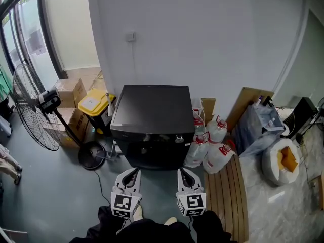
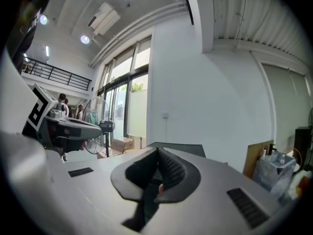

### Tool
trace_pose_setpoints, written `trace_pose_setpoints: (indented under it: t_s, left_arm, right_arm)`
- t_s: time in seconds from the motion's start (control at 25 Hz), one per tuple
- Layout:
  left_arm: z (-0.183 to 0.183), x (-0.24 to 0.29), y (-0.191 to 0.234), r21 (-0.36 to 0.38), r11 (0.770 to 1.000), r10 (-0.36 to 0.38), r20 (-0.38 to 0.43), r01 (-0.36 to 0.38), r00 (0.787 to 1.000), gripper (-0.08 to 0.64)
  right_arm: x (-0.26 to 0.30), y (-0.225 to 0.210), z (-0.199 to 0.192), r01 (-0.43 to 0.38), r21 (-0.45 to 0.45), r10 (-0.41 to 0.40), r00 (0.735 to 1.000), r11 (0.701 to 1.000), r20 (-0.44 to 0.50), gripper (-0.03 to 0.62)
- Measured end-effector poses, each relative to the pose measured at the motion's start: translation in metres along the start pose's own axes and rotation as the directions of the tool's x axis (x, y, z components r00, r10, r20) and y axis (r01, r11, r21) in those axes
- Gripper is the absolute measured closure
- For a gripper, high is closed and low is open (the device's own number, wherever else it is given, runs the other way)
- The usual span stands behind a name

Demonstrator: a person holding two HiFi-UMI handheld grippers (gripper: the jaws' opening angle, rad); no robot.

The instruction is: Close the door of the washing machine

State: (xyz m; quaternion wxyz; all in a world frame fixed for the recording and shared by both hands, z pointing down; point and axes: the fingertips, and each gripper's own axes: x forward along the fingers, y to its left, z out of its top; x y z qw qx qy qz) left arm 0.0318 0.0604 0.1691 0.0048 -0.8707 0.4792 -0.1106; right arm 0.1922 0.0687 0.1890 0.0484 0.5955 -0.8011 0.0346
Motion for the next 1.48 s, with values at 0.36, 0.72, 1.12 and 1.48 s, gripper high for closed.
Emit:
trace_pose_setpoints:
  t_s: [0.36,0.72,1.12,1.48]
  left_arm:
    - [0.0,0.007,-0.002,0.003,1.0,-0.012,-0.002,0.012,1.0,0.531]
    - [-0.003,0.015,-0.001,0.004,1.0,-0.022,-0.011,0.022,1.0,0.531]
    - [-0.005,0.022,0.0,0.001,1.0,-0.027,-0.013,0.027,1.0,0.531]
    - [-0.005,0.02,0.004,-0.006,1.0,-0.023,-0.015,0.023,1.0,0.531]
  right_arm:
    - [0.003,-0.001,-0.006,-0.006,0.003,0.006,1.0,1.0,-0.012,0.575]
    - [0.008,-0.002,-0.01,-0.006,0.002,0.007,1.0,1.0,-0.021,0.575]
    - [0.014,-0.003,-0.014,-0.011,0.001,0.011,0.999,1.0,-0.031,0.575]
    - [0.018,0.003,-0.01,-0.024,-0.001,0.024,0.999,1.0,-0.028,0.575]
